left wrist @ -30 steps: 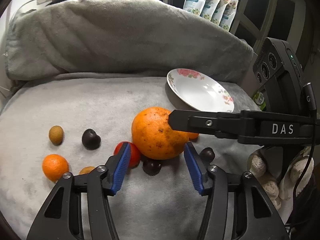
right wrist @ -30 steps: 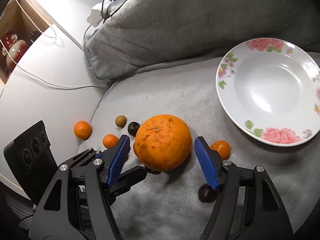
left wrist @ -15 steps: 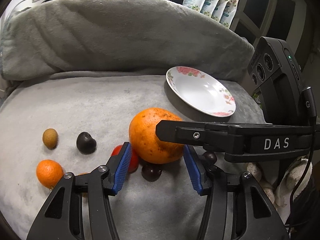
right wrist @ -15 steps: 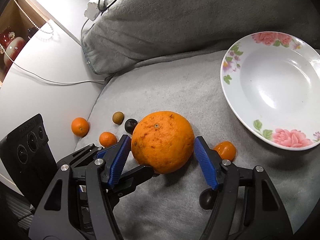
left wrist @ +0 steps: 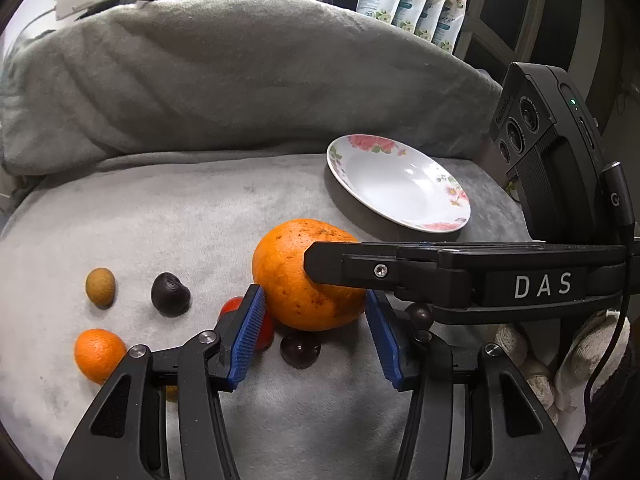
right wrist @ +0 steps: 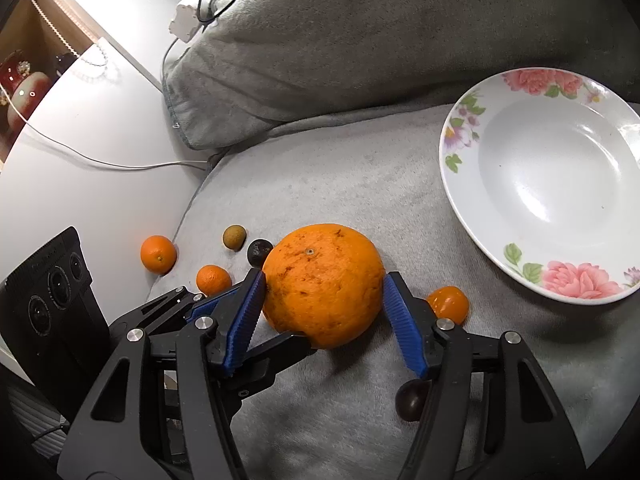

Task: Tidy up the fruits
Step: 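Lift the large orange with the right tool onto the floral plate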

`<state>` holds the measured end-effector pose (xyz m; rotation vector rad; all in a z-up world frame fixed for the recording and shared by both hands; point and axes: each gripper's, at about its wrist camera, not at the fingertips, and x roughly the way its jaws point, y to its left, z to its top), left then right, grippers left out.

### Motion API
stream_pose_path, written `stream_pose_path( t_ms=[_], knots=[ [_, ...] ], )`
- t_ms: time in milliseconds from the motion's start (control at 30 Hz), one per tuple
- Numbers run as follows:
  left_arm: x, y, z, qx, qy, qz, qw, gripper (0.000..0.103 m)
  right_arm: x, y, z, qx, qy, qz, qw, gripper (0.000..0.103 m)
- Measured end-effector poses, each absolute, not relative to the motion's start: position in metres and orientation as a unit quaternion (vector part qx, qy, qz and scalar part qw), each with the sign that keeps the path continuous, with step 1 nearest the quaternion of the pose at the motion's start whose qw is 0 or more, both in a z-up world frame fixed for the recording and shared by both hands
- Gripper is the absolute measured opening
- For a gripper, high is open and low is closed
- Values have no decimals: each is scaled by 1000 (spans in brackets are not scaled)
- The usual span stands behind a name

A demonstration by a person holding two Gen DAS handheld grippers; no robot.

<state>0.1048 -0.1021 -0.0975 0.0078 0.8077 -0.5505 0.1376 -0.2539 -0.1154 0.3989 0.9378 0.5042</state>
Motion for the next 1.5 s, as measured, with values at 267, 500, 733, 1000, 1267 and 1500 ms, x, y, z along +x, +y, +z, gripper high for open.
stream_pose_path(
  t_ms=[267, 500, 733, 1000, 1267, 1500],
  knots=[
    [101, -107, -86, 8, 376, -268, 887, 51, 129, -255, -105, 187, 428, 239, 852, 63],
    [96, -123, -69, 18, 355, -279, 892, 51, 122, -271, -87, 188, 406, 232, 864, 63],
    [103, -155, -62, 26, 349, -299, 888, 51, 120, -303, -77, 192, 394, 214, 873, 63],
    [110, -189, -64, 36, 353, -318, 879, 51, 121, -341, -78, 204, 394, 191, 876, 63],
    [113, -205, -67, 45, 360, -322, 874, 51, 125, -359, -84, 210, 396, 180, 875, 63],
    [111, -208, -64, 49, 356, -321, 876, 50, 123, -370, -76, 217, 371, 169, 887, 63]
  ],
)
